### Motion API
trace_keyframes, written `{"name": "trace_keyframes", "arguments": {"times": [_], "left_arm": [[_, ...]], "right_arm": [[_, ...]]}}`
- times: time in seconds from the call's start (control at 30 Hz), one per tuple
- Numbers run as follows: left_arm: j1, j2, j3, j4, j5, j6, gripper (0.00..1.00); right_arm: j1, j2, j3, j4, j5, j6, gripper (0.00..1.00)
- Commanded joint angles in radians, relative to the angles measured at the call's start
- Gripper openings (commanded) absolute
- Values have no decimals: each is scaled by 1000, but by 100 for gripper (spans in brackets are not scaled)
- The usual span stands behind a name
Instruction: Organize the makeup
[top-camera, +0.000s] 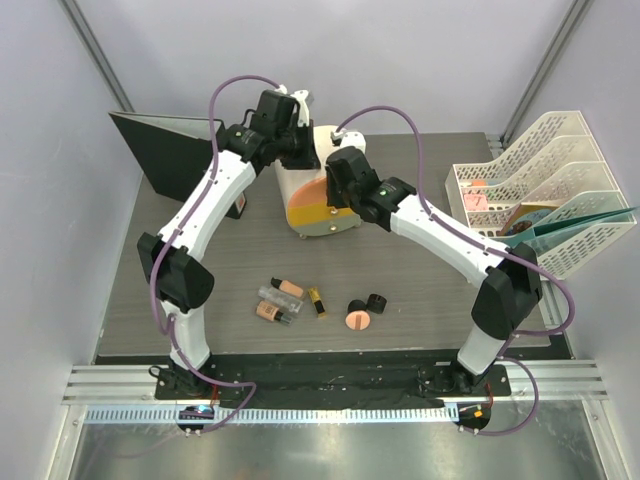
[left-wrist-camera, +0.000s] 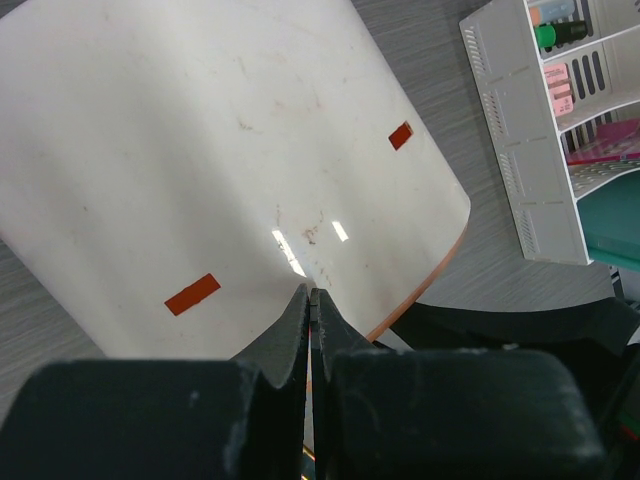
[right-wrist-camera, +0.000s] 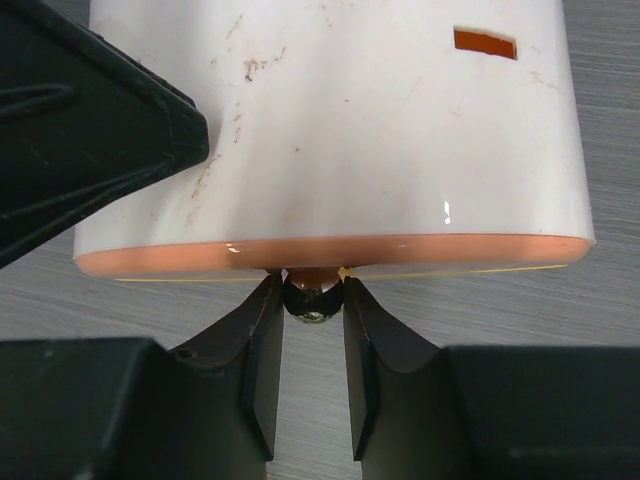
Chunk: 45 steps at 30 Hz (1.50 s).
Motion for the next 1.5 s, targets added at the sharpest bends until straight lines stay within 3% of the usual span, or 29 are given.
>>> {"name": "trace_keyframes", "arguments": {"times": [0.0,0.73,1.07,1.47], "left_arm": [[3,13,48,-22,19,-6,0],[5,50,30,-39,25,-15,0],[5,51,24,-39,22,-10,0],[5,47,32,-53,16,5,0]], "right_arm": [[-1,-6,45,33,39,9,1],[1,-338,-246,-111,-112,55,1],[1,-294,-245,-109,-149,62,1],[-1,-224,-199,-100,-106,69,10]]}}
